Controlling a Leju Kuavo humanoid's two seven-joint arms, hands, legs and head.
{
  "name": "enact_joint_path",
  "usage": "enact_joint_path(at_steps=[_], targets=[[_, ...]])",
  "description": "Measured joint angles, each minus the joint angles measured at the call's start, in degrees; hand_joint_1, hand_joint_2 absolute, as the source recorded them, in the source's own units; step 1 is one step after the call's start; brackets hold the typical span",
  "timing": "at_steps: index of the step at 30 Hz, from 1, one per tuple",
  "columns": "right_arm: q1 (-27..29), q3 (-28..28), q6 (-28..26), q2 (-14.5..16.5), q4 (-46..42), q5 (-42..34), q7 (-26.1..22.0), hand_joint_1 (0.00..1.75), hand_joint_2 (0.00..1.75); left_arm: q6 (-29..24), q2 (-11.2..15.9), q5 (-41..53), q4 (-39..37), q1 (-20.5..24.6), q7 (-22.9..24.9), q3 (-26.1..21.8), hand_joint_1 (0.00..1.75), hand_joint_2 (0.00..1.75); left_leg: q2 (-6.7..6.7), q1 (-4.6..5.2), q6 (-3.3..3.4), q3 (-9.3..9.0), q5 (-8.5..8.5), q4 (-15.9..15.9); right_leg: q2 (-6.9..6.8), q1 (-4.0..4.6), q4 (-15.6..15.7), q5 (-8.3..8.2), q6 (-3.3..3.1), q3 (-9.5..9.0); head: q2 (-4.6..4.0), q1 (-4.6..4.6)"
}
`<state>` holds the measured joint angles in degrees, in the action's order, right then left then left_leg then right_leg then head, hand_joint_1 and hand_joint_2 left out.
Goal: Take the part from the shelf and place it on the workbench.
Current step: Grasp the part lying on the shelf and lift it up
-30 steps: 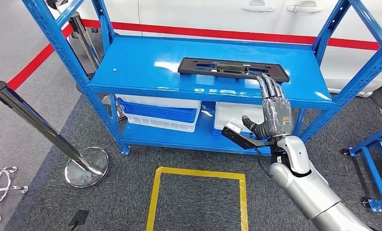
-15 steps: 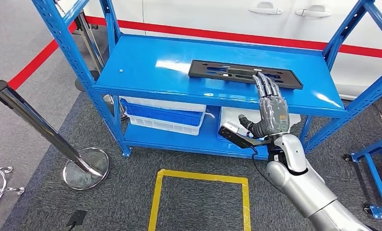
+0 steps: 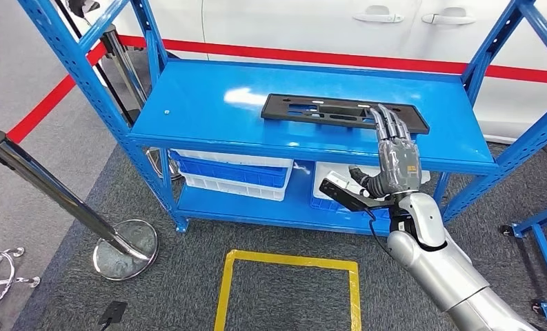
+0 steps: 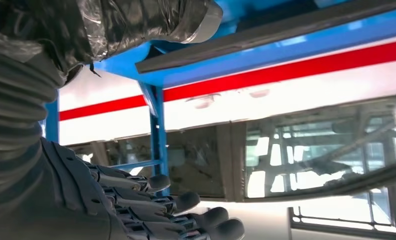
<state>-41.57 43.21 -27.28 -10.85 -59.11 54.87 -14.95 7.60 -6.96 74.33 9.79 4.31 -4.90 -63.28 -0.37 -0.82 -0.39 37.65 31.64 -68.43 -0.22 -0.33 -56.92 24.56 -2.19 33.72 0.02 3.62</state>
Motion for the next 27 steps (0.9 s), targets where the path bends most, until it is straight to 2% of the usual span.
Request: enact_joint_path(at_steps=[1, 2, 3, 4, 5, 6, 7, 8, 12, 14, 16, 17, 18, 19, 20, 21, 22, 23, 25, 27], targets=[[0.08, 0.0, 0.0, 0.05, 0.03, 0.0, 0.0, 0.0, 1.75, 0.0, 0.06, 0.0, 0.0, -0.03, 0.0, 0.0, 0.0, 0.0, 0.01, -0.11, -0.23, 2.2, 0.95, -3.51, 0.0, -0.01, -0.05, 0.23, -0.02, -0.21, 0.0, 0.0], [0.23, 0.0, 0.0, 0.1, 0.04, 0.0, 0.0, 0.0, 1.75, 0.01, 0.11, -0.01, 0.0, -0.08, 0.0, 0.0, 0.0, 0.0, 0.02, -0.22, -0.41, 3.72, 0.88, -5.46, 0.02, -0.03, -0.13, 0.52, 0.04, -0.47, 0.0, 0.01], [0.35, 0.0, 0.0, 0.14, 0.06, 0.0, 0.0, 0.0, 1.75, 0.01, 0.14, -0.01, 0.0, -0.12, 0.0, 0.0, 0.0, 0.0, 0.04, -0.34, -0.56, 4.22, -0.36, -5.3, 0.04, -0.07, -0.26, 0.86, 0.14, -0.78, 0.0, 0.01], [0.42, 0.0, 0.0, 0.14, 0.07, 0.0, 0.0, 0.0, 1.75, 0.01, 0.18, -0.01, 0.0, -0.15, 0.0, 0.0, 0.0, 0.0, 0.07, -0.46, -0.65, 3.53, -2.64, -2.81, 0.06, -0.13, -0.45, 1.26, 0.31, -1.16, 0.0, 0.01], [0.43, 0.0, 0.0, 0.15, 0.07, 0.01, 0.0, 0.0, 1.75, 0.01, 0.24, 0.0, 0.0, -0.15, 0.0, 0.0, 0.0, 0.0, 0.16, -0.55, -0.71, 2.06, -5.22, 1.24, 0.07, -0.21, -0.73, 1.76, 0.56, -1.52, 0.0, 0.0], [0.36, 0.0, 0.0, 0.15, 0.07, 0.01, 0.0, 0.0, 1.75, 0.01, 0.28, 0.01, -0.01, -0.13, 0.0, 0.01, 0.0, 0.0, 0.22, -0.47, -0.69, 0.44, -6.95, 4.88, 0.11, -0.19, -1.07, 2.24, 0.88, -1.71, 0.0, 0.01], [0.28, 0.0, 0.0, 0.16, 0.07, 0.01, 0.0, 0.0, 1.75, 0.01, 0.32, 0.01, -0.01, -0.09, 0.0, 0.01, 0.0, 0.0, 0.23, -0.38, -0.48, -0.8, -7.93, 7.69, 0.15, -0.14, -1.4, 2.63, 1.19, -1.76, 0.01, 0.02], [0.23, 0.0, -0.01, 0.16, 0.07, 0.01, 0.0, 0.0, 1.75, 0.01, 0.33, 0.01, -0.01, -0.07, -0.01, 0.01, 0.0, 0.0, 0.22, -0.26, -0.18, -1.41, -8.05, 9.09, 0.19, -0.06, -1.61, 2.87, 1.47, -1.69, 0.01, 0.01], [0.1, 0.0, -0.12, 0.16, 0.07, 0.02, 0.02, 0.0, 1.75, 0.02, 0.3, 0.01, -0.02, -0.06, -0.14, 0.02, 0.0, 0.0, 0.1, -0.21, 1.47, -1.83, -7.47, 9.6, 0.23, -0.02, -2.08, 3.63, 2.4, -1.46, 0.0, -0.01], [-0.07, 0.0, -0.18, 0.16, 0.15, 0.12, 0.03, 0.0, 1.75, 0.01, 0.29, 0.04, -0.02, 0.01, -0.21, 0.01, 0.0, 0.0, 0.11, -0.36, 2.18, -2.3, -7.29, 9.89, 0.23, -0.17, -6.07, 5.73, 2.83, 0.38, 0.0, -0.04], [-0.16, 0.0, -0.21, 0.15, 0.67, 0.5, 0.14, 0.0, 1.75, 0.0, 0.29, 0.12, -0.02, 0.06, -0.24, 0.02, 0.0, 0.0, 0.08, -0.28, 2.62, -2.56, -6.98, 9.91, 0.23, -0.25, -14.08, 8.76, 3.03, 4.79, 0.0, -0.05], [-0.12, 0.0, -0.22, 0.14, 1.1, 0.78, 0.23, 0.0, 1.75, -0.01, 0.29, 0.18, -0.02, 0.05, -0.24, 0.02, 0.0, 0.0, 0.04, -0.22, 2.73, -2.69, -6.82, 9.9, 0.23, -0.26, -17.43, 9.51, 3.05, 6.99, 0.0, -0.05], [-0.09, 0.0, -0.21, 0.14, 1.62, 1.1, 0.44, 0.0, 1.75, -0.02, 0.29, 0.25, -0.02, 0.04, -0.24, 0.02, 0.0, 0.0, -0.03, -0.16, 2.78, -2.89, -6.64, 9.89, 0.23, -0.27, -19.12, 9.21, 3.0, 8.48, 0.0, -0.05], [-0.15, 0.0, -0.16, 0.15, 2.2, 1.46, 0.8, 0.0, 1.75, -0.03, 0.29, 0.39, -0.02, 0.04, -0.24, 0.02, 0.0, 0.0, -0.1, -0.11, 2.77, -3.15, -6.43, 9.87, 0.23, -0.26, -18.54, 7.8, 2.86, 8.8, 0.0, -0.05], [-0.4, 0.0, -0.1, 0.16, 3.03, 1.8, 1.28, 0.0, 1.75, -0.03, 0.29, 0.55, -0.02, 0.06, -0.24, 0.05, 0.0, 0.0, -0.17, -0.05, 2.71, -3.52, -6.19, 9.87, 0.24, -0.23, -15.59, 5.29, 2.6, 7.89, 0.0, -0.05], [-0.9, 0.0, -0.05, 0.19, 4.43, 2.08, 1.79, 0.0, 1.75, -0.03, 0.26, 0.74, -0.02, 0.12, -0.23, 0.11, 0.0, 0.0, -0.22, -0.02, 2.63, -3.89, -5.92, 9.87, 0.24, -0.12, -11.29, 2.65, 2.22, 6.26, 0.0, -0.06], [-1.55, 0.0, -0.05, 0.21, 6.11, 2.26, 2.17, 0.0, 1.75, -0.03, 0.23, 0.95, -0.02, 0.22, -0.2, 0.19, 0.0, 0.0, -0.26, 0.08, 2.51, -4.13, -5.7, 9.87, 0.24, 0.03, -7.56, 0.79, 1.86, 4.7, 0.0, -0.04], [-2.35, -0.01, -0.17, 0.23, 8.14, 2.31, 2.32, 0.0, 1.75, -0.02, 0.2, 1.09, -0.02, 0.36, -0.15, 0.28, 0.0, 0.0, -0.32, 0.14, 2.3, -4.18, -5.55, 9.84, 0.24, 0.24, -4.4, -0.3, 1.56, 3.34, 0.0, -0.05], [-3.59, -0.07, -0.63, 0.27, 12.18, 2.17, 2.2, 0.0, 1.75, 0.01, 0.19, 1.25, -0.02, 0.56, -0.03, 0.37, 0.0, 0.0, -0.41, 0.15, 1.74, -4.01, -5.51, 9.93, 0.23, 0.57, -2.42, -0.16, 1.31, 2.45, 0.0, -0.07], [-4.21, -0.19, -0.96, 0.34, 15.53, 1.89, 2.09, 0.0, 1.75, 0.02, 0.23, 1.27, -0.01, 0.63, 0.04, 0.4, 0.0, 0.0, -0.36, 0.18, 1.11, -4.14, -5.31, 10.09, 0.22, 0.35, -1.6, -0.1, 1.11, 1.93, 0.0, -0.08]])
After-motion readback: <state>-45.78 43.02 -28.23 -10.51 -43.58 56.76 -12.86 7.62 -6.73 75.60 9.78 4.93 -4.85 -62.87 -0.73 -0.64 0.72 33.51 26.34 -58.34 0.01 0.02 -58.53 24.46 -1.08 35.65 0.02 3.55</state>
